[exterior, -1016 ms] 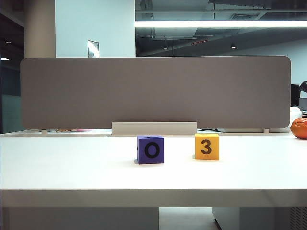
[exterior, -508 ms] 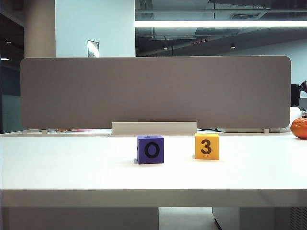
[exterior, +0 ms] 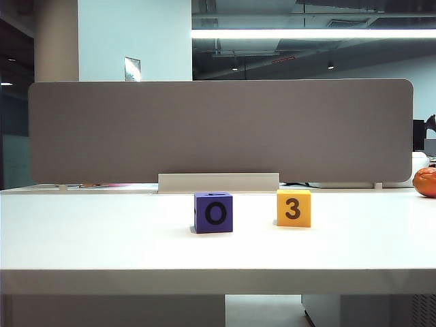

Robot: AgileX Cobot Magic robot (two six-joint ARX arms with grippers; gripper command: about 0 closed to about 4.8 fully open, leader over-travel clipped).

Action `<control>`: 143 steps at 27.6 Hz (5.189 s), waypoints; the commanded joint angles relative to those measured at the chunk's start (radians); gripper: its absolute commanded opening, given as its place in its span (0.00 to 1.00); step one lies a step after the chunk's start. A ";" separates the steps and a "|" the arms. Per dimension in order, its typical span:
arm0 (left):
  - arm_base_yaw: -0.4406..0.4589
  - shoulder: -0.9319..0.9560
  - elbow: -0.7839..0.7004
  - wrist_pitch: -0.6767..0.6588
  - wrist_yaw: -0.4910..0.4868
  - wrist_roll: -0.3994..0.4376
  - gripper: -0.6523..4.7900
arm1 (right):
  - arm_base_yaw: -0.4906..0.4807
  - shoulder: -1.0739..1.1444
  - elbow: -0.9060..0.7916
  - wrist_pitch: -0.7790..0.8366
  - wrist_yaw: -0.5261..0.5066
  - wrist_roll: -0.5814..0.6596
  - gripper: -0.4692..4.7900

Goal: Stack one letter block on top of another letter block.

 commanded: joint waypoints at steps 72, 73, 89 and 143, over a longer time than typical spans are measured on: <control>-0.489 1.944 1.535 -0.444 0.087 0.410 0.36 | -0.001 0.000 0.074 -0.101 -0.336 0.020 0.08; -0.489 1.950 1.545 -0.461 0.083 0.417 0.37 | -0.001 0.000 0.074 -0.101 -0.336 0.020 0.08; -0.496 1.963 1.542 -0.658 0.094 0.690 1.00 | -0.001 0.001 0.074 -0.100 -0.336 0.020 0.08; -0.674 1.969 1.696 -0.465 -0.060 0.404 0.38 | 0.000 0.002 0.074 -0.101 -0.336 0.020 0.08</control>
